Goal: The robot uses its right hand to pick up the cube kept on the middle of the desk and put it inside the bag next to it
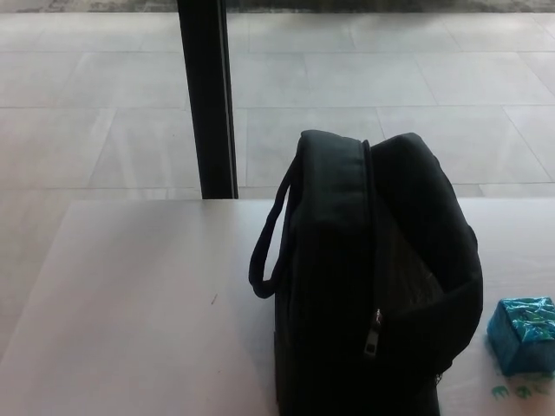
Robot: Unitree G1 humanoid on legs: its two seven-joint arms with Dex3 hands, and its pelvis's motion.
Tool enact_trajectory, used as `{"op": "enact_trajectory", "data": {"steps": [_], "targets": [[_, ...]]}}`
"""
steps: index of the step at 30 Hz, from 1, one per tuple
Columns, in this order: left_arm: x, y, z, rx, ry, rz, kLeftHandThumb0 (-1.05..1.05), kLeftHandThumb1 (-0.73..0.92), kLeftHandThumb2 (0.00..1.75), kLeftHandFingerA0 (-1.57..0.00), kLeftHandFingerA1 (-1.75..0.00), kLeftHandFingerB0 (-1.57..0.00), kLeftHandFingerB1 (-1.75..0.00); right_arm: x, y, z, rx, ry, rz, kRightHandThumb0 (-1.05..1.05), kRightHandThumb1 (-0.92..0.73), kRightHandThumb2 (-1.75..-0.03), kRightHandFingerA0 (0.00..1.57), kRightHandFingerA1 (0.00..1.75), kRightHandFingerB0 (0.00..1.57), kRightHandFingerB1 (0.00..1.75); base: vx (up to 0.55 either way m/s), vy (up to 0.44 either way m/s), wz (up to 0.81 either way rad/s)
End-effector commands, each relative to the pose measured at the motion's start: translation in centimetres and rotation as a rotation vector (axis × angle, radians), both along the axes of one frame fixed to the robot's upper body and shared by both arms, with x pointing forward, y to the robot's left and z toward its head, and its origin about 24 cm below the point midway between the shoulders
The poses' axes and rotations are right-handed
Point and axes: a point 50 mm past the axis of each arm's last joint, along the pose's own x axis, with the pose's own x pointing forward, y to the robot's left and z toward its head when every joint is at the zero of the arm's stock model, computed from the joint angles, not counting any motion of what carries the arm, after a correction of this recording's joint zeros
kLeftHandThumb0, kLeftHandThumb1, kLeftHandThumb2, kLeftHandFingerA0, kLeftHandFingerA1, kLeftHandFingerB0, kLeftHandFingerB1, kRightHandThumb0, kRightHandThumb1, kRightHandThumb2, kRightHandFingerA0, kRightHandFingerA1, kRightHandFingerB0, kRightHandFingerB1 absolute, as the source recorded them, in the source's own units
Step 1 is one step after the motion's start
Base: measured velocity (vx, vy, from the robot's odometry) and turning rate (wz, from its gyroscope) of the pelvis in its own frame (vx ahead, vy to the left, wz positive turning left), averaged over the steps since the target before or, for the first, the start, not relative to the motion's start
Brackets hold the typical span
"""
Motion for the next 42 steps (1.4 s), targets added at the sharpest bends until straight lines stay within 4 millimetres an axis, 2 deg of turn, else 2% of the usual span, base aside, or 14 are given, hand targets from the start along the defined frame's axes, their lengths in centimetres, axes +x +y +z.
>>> {"op": "enact_trajectory", "data": {"steps": [1,5,6,7,8,13,18,27,30,34,38,39,41,42], "targets": [[0.0,0.5,1.6,-0.225,0.021,-0.013,-0.56,0.67,0.60,-0.23,-0.48,-0.25,-0.40,0.8,-0.9,2.9,0.093,-0.089,0.103,-0.60,-0.65,-0.60,0.42,0.44,0.27,0.30,0.00,0.000,0.00],[0.0,0.5,1.4,-0.252,0.031,0.012,-0.55,0.67,0.59,-0.21,-0.48,-0.25,-0.40,0.6,-1.2,3.0,0.074,-0.055,0.083,-0.62,-0.65,-0.60,0.37,0.44,0.25,0.30,0.00,0.000,0.00],[-0.1,0.4,1.4,-0.256,0.033,0.008,-0.54,0.68,0.60,-0.21,-0.48,-0.25,-0.41,0.5,-1.5,3.0,0.075,-0.053,0.053,-0.67,-0.51,-0.86,0.28,0.53,0.19,0.43,0.00,0.000,0.00],[-0.1,0.3,1.5,-0.257,0.035,-0.003,-0.55,0.68,0.60,-0.20,-0.49,-0.24,-0.41,0.3,-1.9,3.2,0.072,-0.061,0.005,-0.68,-0.51,-0.85,0.27,0.54,0.23,0.44,0.00,0.000,0.00],[-0.1,0.2,1.4,-0.259,0.037,-0.005,-0.55,0.69,0.60,-0.19,-0.49,-0.24,-0.41,0.3,-2.2,3.4,0.059,-0.069,-0.026,-0.63,-0.65,-0.59,0.28,0.47,0.30,0.30,0.00,0.000,0.00],[-0.2,0.3,1.5,-0.275,0.042,0.013,-0.55,0.68,0.60,-0.18,-0.50,-0.23,-0.41,0.3,-3.7,4.6,0.065,-0.133,-0.203,-0.63,-0.66,-0.60,0.24,0.45,0.29,0.30,0.00,0.000,0.00],[-0.1,0.2,1.6,-0.274,0.036,0.003,-0.57,0.67,0.60,-0.19,-0.49,-0.21,-0.40,0.8,-5.7,7.8,0.090,-0.312,-0.392,-0.62,-0.66,-0.59,0.27,0.46,0.27,0.31,0.00,0.000,0.00],[-0.2,0.4,1.7,-0.260,0.037,0.000,-0.58,0.67,0.59,-0.20,-0.49,-0.21,-0.39,4.0,-5.7,12.5,0.130,-0.590,-0.532,-0.62,-0.60,-0.58,0.22,0.56,0.30,0.38,0.00,0.000,0.00],[0.0,0.4,1.7,-0.263,0.030,0.000,-0.58,0.65,0.59,-0.20,-0.50,-0.21,-0.39,5.8,-5.0,14.9,0.135,-0.675,-0.475,-0.67,-0.60,-0.59,0.24,0.63,0.32,0.43,0.00,0.000,0.00],[0.2,0.3,1.9,-0.249,0.023,0.002,-0.57,0.66,0.59,-0.23,-0.50,-0.24,-0.40,8.6,-3.2,17.6,0.142,-0.724,-0.323,-0.55,-0.64,-0.60,0.18,0.39,0.24,0.29,0.00,0.000,0.00],[0.2,0.4,1.9,-0.254,0.026,0.004,-0.57,0.67,0.59,-0.22,-0.50,-0.25,-0.41,12.2,0.8,20.2,0.163,-0.729,-0.034,-0.56,-0.62,-0.60,0.28,0.39,0.25,0.30,0.00,0.000,0.00],[0.2,0.4,1.9,-0.252,0.028,0.002,-0.58,0.67,0.59,-0.22,-0.50,-0.24,-0.40,12.5,1.4,20.3,0.155,-0.727,-0.009,-0.63,-0.48,-0.80,0.26,0.47,0.20,0.41,0.00,0.000,0.00],[0.1,0.4,1.9,-0.251,0.033,-0.003,-0.58,0.66,0.59,-0.23,-0.51,-0.24,-0.40,12.6,2.1,20.3,0.150,-0.724,0.031,-0.63,-0.48,-0.80,0.28,0.49,0.20,0.41,0.00,0.000,0.00],[0.1,0.4,1.9,-0.252,0.032,-0.002,-0.57,0.66,0.59,-0.22,-0.50,-0.24,-0.40,12.8,2.7,20.4,0.148,-0.728,0.065,-0.60,-0.60,-0.58,0.36,0.46,0.25,0.30,0.00,0.000,0.00]]}}
